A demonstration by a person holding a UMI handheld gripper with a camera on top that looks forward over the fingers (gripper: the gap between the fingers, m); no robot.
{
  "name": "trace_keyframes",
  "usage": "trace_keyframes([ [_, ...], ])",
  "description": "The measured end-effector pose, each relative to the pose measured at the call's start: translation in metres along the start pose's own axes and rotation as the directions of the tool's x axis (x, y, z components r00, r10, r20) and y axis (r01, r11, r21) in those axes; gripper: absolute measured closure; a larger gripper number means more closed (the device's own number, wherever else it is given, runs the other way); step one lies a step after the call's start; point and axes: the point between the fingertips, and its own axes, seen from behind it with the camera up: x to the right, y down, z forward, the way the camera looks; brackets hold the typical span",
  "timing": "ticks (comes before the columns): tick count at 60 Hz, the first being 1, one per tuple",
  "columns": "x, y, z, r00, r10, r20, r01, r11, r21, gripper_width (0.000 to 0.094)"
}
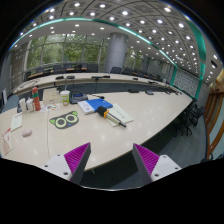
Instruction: Arrange mouse
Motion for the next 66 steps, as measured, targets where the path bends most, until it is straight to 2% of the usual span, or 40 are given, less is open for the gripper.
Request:
trace_keyframes([
  [13,-0.029,0.025,0.012,0.999,-0.008,0.038,0.009,0.999,-0.034,0.0082],
  [21,-0.073,0.054,0.025,0.994,-0.046,0.101,0.053,0.997,-0.064,0.0079],
  [31,-0.181,0.088,0.035,0.963,-0.106,0.248,0.129,0.988,-0.079,0.0084],
  [40,-0.316,0.102,0.042,0.896,-0.165,0.412,0.193,0.981,-0.027,0.0085],
  [45,-0.387,0.109,0.049,0.863,-0.193,0.466,0.224,0.975,-0.011,0.0084],
  [57,-0.514,0.105,0.088,0.826,-0.202,0.526,0.229,0.973,0.014,0.0086],
  [66,-0.566,0.095,0.124,0.835,-0.199,0.513,0.227,0.974,0.007,0.0084],
])
